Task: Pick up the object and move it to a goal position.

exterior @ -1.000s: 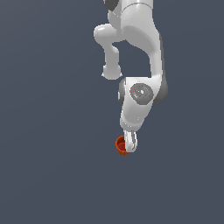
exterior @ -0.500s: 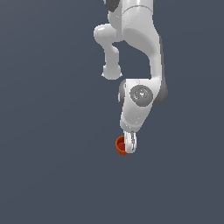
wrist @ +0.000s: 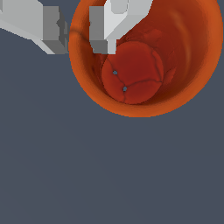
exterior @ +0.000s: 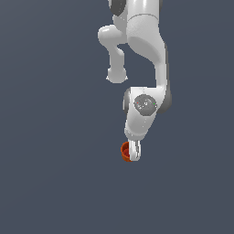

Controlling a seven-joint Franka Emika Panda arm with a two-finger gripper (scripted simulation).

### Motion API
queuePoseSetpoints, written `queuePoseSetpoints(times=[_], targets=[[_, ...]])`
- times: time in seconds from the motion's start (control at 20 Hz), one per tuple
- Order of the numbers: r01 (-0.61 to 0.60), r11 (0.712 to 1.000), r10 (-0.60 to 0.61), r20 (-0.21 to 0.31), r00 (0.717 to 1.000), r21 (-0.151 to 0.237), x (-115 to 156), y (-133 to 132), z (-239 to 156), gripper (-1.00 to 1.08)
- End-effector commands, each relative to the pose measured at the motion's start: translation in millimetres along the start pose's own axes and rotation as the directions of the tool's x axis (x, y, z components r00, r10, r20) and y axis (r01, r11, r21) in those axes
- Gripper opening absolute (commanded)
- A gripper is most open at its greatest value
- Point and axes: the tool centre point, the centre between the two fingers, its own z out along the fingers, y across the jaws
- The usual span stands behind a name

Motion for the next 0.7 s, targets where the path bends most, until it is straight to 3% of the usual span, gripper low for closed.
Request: queuePoseSetpoints(times=[0.0, 0.65], targets=[[0.001, 1.000, -0.001, 0.000, 1.000, 0.000, -0.9, 0.2, 0.5, -1.00], [-0.001, 1.000, 0.001, 0.000, 1.000, 0.000, 11.0, -0.4, -17.5, -1.00]])
